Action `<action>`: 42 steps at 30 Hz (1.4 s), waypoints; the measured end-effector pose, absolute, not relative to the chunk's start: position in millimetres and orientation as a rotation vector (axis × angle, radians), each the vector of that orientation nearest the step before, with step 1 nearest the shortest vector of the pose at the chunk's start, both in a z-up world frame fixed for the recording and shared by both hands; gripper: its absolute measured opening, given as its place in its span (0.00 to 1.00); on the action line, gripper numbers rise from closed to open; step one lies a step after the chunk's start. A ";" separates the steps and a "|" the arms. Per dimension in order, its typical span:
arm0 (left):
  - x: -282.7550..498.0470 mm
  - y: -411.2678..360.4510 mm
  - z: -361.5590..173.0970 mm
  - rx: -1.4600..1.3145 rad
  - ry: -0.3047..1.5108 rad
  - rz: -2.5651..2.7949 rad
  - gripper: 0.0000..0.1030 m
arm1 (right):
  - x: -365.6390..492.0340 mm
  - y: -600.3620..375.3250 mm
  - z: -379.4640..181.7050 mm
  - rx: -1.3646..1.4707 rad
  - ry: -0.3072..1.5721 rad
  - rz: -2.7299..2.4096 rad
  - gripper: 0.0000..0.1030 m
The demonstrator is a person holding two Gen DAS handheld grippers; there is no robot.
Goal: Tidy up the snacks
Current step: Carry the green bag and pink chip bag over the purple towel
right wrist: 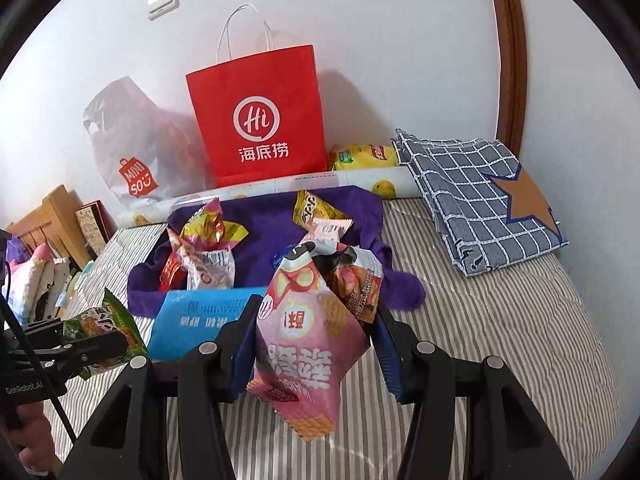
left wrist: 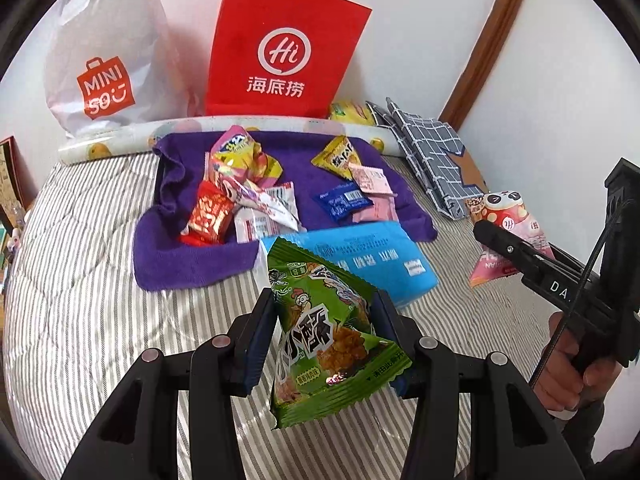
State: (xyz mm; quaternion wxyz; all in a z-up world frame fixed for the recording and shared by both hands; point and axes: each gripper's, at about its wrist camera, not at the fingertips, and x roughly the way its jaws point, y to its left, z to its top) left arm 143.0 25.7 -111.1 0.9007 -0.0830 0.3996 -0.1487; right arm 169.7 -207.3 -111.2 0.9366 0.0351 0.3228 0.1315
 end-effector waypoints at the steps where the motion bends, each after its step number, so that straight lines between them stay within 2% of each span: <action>1: 145.6 26.2 -109.7 -0.172 0.825 -0.306 0.47 | 172.3 -207.7 -110.2 0.072 0.659 0.268 0.49; 29: 224.2 48.4 -72.6 -0.185 0.785 -0.240 0.47 | 259.0 -191.1 -79.0 0.036 0.622 0.286 0.49; 42: 266.4 43.7 -68.7 -0.188 0.810 -0.234 0.47 | 295.8 -189.8 -88.3 0.050 0.654 0.288 0.49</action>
